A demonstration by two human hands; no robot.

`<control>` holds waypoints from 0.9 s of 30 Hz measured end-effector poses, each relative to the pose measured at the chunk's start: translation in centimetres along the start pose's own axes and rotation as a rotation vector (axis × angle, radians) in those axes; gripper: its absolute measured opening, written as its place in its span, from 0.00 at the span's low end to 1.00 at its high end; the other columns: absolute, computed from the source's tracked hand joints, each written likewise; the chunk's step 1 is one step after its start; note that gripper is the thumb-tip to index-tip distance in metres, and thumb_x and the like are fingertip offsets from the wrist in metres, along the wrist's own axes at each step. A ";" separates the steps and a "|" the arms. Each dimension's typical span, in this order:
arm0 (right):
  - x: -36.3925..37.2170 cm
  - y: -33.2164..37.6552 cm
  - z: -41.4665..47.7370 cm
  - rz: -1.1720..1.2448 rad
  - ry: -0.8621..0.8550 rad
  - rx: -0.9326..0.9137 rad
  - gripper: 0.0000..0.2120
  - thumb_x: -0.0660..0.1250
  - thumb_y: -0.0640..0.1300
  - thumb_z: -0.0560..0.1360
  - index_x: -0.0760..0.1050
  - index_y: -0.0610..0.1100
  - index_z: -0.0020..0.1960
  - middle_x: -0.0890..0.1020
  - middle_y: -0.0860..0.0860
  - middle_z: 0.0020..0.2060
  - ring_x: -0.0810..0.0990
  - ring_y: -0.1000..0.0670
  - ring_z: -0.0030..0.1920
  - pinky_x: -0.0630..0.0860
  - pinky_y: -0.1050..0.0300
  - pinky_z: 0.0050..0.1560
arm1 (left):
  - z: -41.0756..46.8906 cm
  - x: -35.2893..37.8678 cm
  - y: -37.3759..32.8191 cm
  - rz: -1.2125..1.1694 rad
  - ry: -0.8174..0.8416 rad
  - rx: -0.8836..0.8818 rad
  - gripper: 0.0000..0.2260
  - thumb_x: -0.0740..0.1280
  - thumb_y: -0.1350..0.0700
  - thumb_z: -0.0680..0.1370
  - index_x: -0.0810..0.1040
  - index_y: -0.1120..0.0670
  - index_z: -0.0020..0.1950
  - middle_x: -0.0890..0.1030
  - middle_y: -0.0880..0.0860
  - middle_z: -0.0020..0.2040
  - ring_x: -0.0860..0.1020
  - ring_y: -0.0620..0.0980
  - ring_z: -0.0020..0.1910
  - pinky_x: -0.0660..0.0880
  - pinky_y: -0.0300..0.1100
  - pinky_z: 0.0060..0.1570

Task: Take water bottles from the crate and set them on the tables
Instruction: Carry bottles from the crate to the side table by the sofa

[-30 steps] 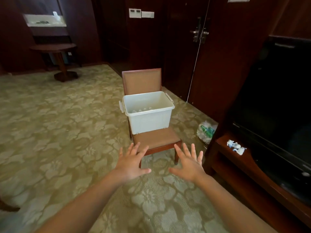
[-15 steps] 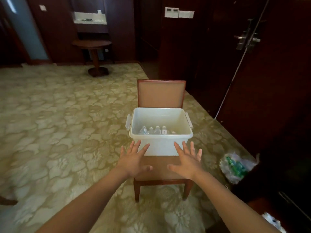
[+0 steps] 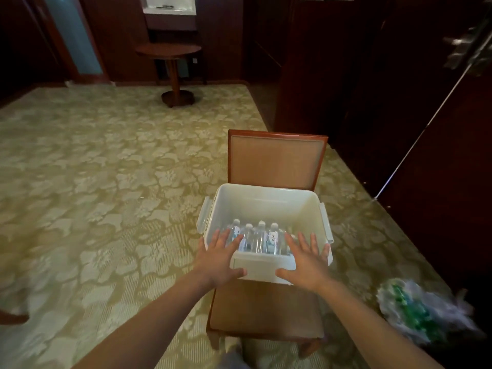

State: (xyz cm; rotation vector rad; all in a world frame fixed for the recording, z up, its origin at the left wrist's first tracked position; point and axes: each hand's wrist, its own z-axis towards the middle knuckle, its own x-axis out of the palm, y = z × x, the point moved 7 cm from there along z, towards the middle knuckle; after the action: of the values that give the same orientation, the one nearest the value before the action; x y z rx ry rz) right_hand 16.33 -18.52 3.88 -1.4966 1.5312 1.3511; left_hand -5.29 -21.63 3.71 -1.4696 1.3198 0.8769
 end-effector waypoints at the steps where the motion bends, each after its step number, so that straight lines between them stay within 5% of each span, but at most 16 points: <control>1: -0.1 -0.3 1.8 -0.001 0.005 0.007 0.47 0.65 0.66 0.73 0.39 0.59 0.80 0.39 0.48 0.80 0.30 0.41 0.78 0.31 0.35 0.73 | 2.1 -0.2 0.2 -0.001 0.002 0.008 0.40 0.61 0.33 0.76 0.40 0.41 0.80 0.40 0.51 0.81 0.38 0.55 0.80 0.39 0.62 0.75; 19: 8.9 -7.4 23.3 0.149 0.344 0.230 0.46 0.64 0.64 0.76 0.37 0.56 0.80 0.40 0.49 0.80 0.32 0.42 0.78 0.33 0.34 0.75 | 27.7 7.6 2.5 -0.019 0.354 0.090 0.39 0.62 0.36 0.78 0.42 0.44 0.81 0.44 0.53 0.82 0.41 0.56 0.80 0.41 0.60 0.76; 27: 14.7 -11.0 30.0 0.272 0.426 0.235 0.42 0.65 0.60 0.77 0.46 0.52 0.81 0.51 0.47 0.81 0.42 0.42 0.80 0.45 0.46 0.79 | 34.1 13.6 1.2 -0.095 0.474 0.027 0.39 0.62 0.38 0.79 0.41 0.46 0.81 0.44 0.51 0.82 0.40 0.53 0.80 0.38 0.56 0.76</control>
State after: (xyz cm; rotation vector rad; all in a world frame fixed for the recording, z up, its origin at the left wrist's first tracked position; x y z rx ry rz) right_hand 17.30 5.89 -21.43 -1.5304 2.1444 0.9806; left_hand -1.60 6.63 -19.52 -1.7714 1.5760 0.4576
